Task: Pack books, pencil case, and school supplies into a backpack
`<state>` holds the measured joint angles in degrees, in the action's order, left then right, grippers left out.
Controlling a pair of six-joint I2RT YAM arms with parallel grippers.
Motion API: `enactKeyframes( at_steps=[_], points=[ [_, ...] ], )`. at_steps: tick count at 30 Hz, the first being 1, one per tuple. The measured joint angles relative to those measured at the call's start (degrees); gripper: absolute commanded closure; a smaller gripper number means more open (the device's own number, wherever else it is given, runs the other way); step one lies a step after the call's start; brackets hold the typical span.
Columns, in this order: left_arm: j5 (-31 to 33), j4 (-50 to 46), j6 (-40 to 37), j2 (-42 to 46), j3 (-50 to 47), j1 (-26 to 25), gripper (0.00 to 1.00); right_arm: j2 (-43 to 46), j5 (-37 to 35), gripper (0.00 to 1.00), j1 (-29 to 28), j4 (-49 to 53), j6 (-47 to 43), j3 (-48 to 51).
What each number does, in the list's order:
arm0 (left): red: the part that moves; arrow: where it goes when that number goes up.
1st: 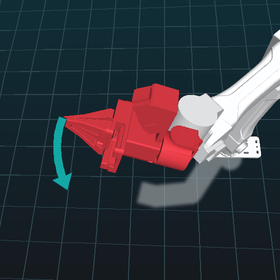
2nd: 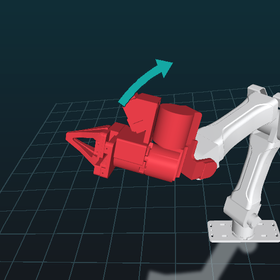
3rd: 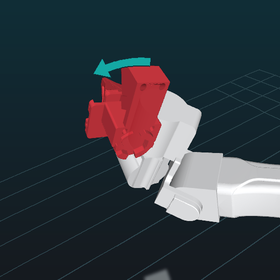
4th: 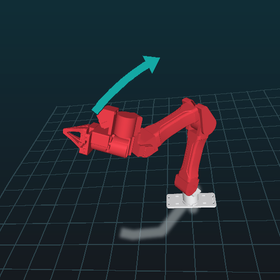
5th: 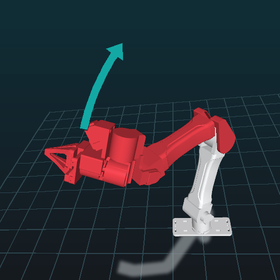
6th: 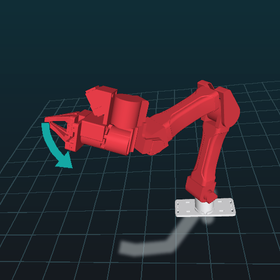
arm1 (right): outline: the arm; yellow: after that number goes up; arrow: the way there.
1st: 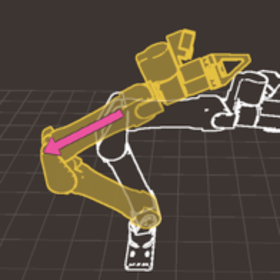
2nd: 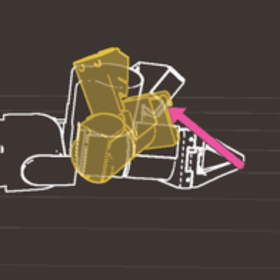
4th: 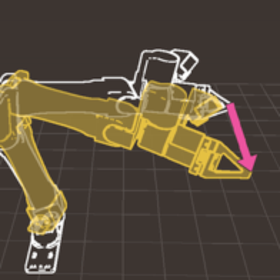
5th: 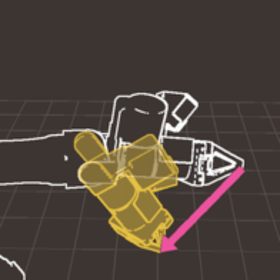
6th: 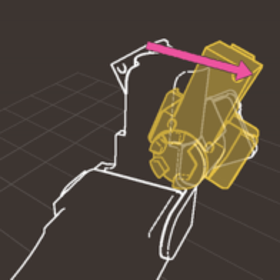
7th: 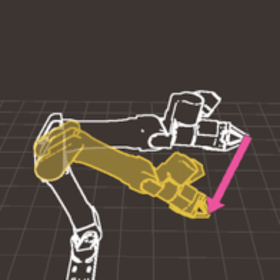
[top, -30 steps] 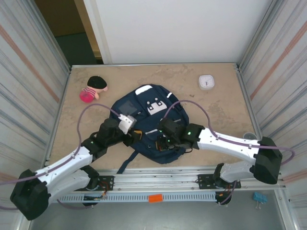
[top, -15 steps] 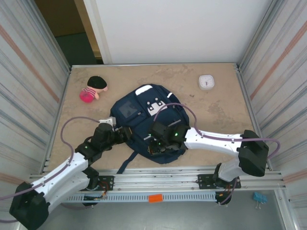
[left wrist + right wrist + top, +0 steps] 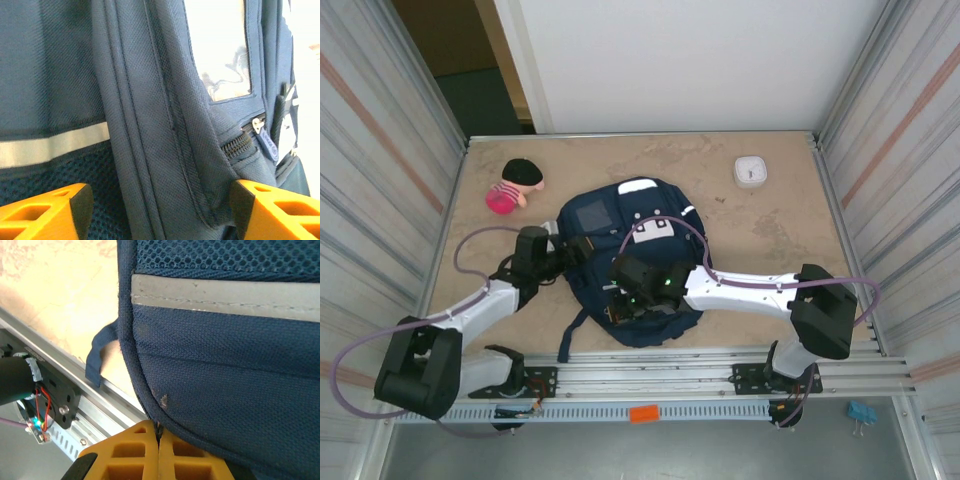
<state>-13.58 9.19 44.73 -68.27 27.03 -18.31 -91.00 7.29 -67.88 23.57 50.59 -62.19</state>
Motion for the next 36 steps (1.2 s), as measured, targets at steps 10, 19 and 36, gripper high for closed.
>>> enactKeyframes(
  at_steps=[10, 19, 36],
  points=[
    [-2.8, -10.7, 8.9, 18.6, 1.7, 0.3, 0.33, 0.0, 0.5, 1.00, 1.2, -1.0, 0.0, -0.1],
    [-6.4, -15.0, 23.0, 25.1, -5.6, -6.4, 0.44, 0.0, 0.5, 1.00, 1.2, -1.1, 0.0, -0.1],
    [-7.0, -4.3, 32.4, 17.6, -9.0, -13.4, 0.65, 0.0, 0.5, 1.00, 1.2, -1.3, 0.0, -0.1]
  ],
)
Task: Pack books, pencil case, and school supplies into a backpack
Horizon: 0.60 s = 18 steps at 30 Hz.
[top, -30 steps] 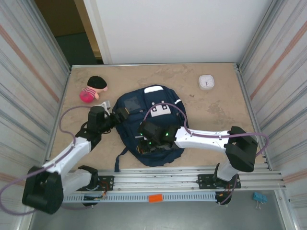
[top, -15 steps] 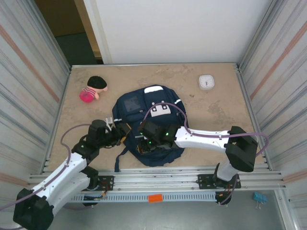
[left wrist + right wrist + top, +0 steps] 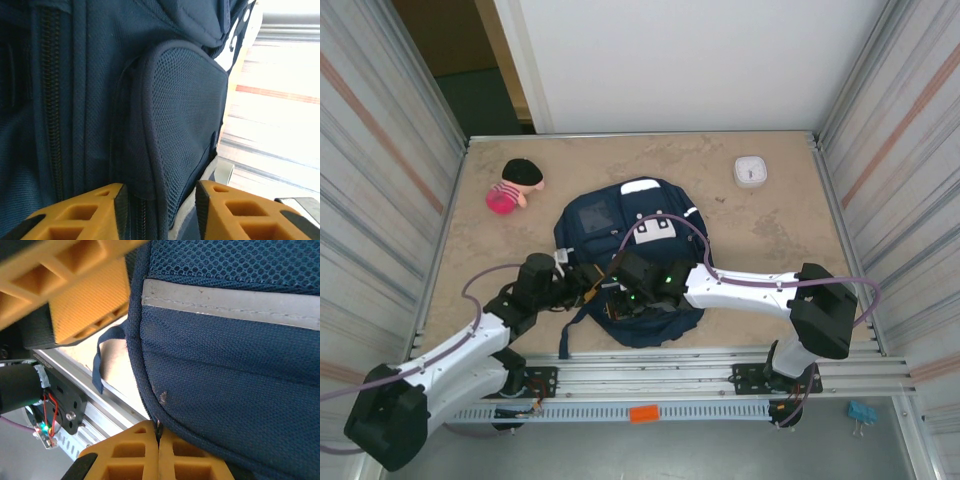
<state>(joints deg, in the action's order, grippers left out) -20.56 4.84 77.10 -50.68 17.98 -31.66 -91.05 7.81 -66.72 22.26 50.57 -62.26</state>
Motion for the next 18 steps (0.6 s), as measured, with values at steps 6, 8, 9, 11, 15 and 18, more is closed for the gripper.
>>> enactKeyframes(
  at_steps=[6, 8, 9, 11, 15, 18],
  points=[
    [0.0, -0.7, -1.3, -2.7, 1.1, -0.5, 0.91, 0.4, 0.5, 1.00, 0.5, -0.9, 0.0, 0.9],
    [0.0, -2.4, -2.6, -2.6, 2.1, -0.1, 0.99, 1.2, 0.4, 1.00, 0.6, -0.9, 0.0, 1.5],
    [-0.1, -3.5, -3.5, -2.6, 2.7, 0.3, 1.00, 1.9, 0.3, 1.00, 0.8, -0.8, 0.0, 1.9],
    [-0.8, -5.6, -5.2, -2.4, 3.7, 1.6, 1.00, 3.5, -0.1, 1.00, 1.3, -0.8, 0.0, 3.0],
    [-2.0, -10.4, -10.6, -2.1, 6.1, 6.3, 1.00, 8.4, -0.7, 1.00, 3.5, 1.4, -0.2, 6.0],
    [-3.5, -13.5, -14.9, -2.0, 7.6, 9.8, 1.00, 11.6, -1.4, 1.00, 6.4, 3.9, -1.2, 8.3]
  ],
)
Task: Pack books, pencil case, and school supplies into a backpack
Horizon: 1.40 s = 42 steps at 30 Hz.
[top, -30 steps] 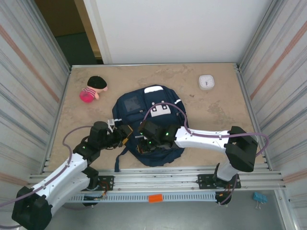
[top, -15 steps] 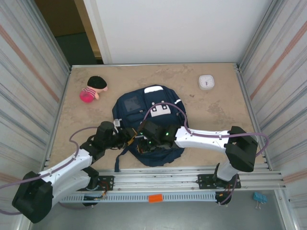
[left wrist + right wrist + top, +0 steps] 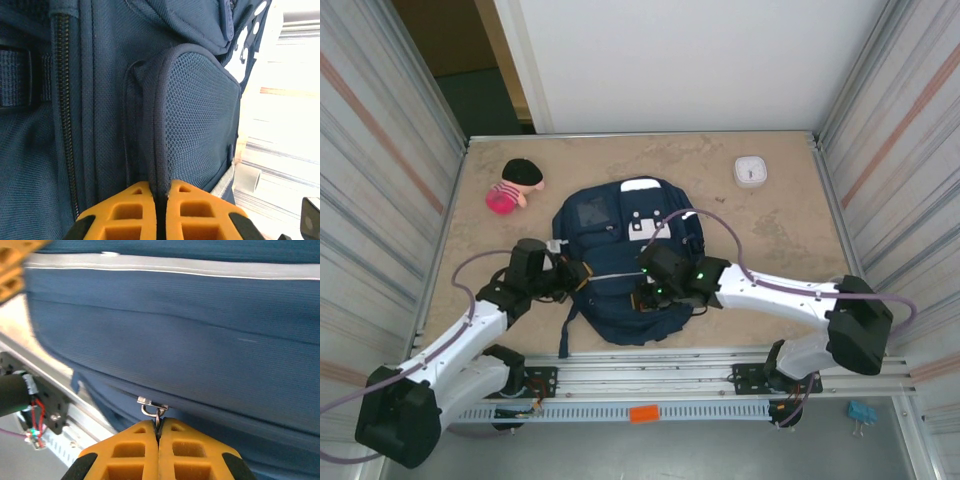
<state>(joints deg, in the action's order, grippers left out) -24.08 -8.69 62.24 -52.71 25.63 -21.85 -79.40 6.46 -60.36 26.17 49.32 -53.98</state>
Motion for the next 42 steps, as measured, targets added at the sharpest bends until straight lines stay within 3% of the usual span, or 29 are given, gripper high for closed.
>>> enactKeyframes(
  at_steps=[9, 16, 18, 20, 23, 25, 31, 36, 42],
  points=[
    [-1.7, -6.5, -8.8, 0.0, 2.2, 4.7, 1.00, 5.8, -0.3, 1.00, 10.5, 7.4, -6.7, 3.5],
    [-2.0, -7.9, -11.6, 0.0, 2.7, 5.2, 0.99, 8.9, 2.5, 1.00, 18.4, 7.6, -11.7, 5.4],
    [-2.0, -8.7, -12.7, 0.0, 3.5, 5.2, 0.79, 9.0, 3.7, 1.00, 19.0, 7.3, -12.6, 5.4],
    [-1.5, -9.8, -14.4, 0.2, 4.4, 5.3, 0.66, 9.2, 3.9, 1.00, 18.2, 7.3, -12.7, 5.4],
    [0.9, -10.9, -17.4, 2.0, 6.1, 6.0, 0.50, 9.7, 3.2, 1.00, 16.2, 7.8, -12.7, 5.4],
    [2.4, -11.2, -20.9, 3.9, 7.7, 5.1, 0.44, 9.9, 2.6, 1.00, 15.1, 7.8, -12.6, 5.4],
    [6.4, -10.9, -37.1, 8.1, 14.4, -7.7, 0.41, 10.0, 2.5, 1.00, 12.6, 7.8, -12.0, 5.6],
    [7.7, -5.0, -54.7, 9.0, 12.8, -19.6, 0.42, 10.0, 2.4, 1.00, 10.9, 8.2, -11.8, 5.6],
    [7.1, 0.6, -76.8, 2.9, 9.4, -27.3, 0.39, 10.6, 2.4, 1.00, 10.9, 8.2, -11.0, 5.6]
  ],
)
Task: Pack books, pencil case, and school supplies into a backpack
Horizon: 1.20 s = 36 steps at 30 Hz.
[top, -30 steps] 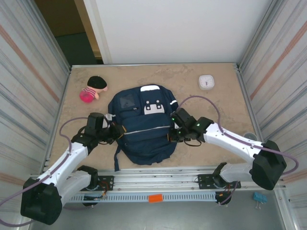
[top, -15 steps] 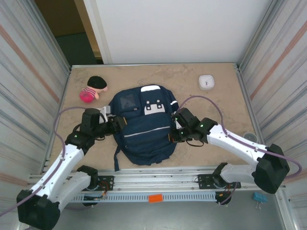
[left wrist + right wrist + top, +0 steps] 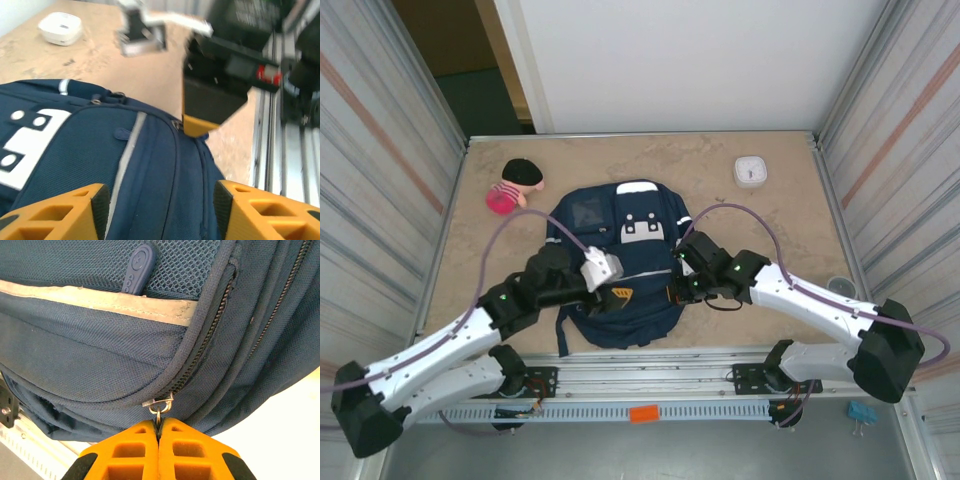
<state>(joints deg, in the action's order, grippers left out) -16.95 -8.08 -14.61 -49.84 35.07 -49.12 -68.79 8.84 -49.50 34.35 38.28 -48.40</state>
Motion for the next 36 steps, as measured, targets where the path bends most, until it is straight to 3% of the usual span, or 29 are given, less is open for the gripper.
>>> enactKeyframes(
  at_steps=[4, 9, 15, 20, 22, 28, 36],
  points=[
    [1.6, 3.3, -8.8, -9.4, 0.0, -2.7, 0.37, 0.5, 0.0, 1.00, 0.0, 0.0, 0.2, 0.0],
    [5.7, 7.1, -13.7, -20.0, 1.2, -5.4, 0.37, 0.5, 0.0, 1.00, 0.0, 0.0, 0.2, 0.0],
    [12.3, 13.8, -15.7, -26.3, 3.1, -8.2, 0.55, 0.5, 0.0, 1.00, 0.0, 0.0, 0.2, 0.0],
    [13.6, 15.7, -16.2, -26.6, 3.1, -8.8, 0.90, 0.6, 0.0, 1.00, 1.6, 0.1, 0.2, 0.0],
    [12.7, 16.0, -17.2, -26.0, 2.7, -8.7, 0.95, 1.2, 0.0, 1.00, 3.2, 0.2, 0.2, 0.4],
    [10.6, 16.3, -18.4, -21.9, 0.5, -8.7, 0.99, 2.5, 0.5, 1.00, 9.3, -0.3, -1.2, 0.9],
    [6.8, 16.9, -19.1, -16.0, -3.8, -7.8, 0.99, -0.7, 4.3, 1.00, 11.3, -1.8, -5.1, -0.4]
  ],
)
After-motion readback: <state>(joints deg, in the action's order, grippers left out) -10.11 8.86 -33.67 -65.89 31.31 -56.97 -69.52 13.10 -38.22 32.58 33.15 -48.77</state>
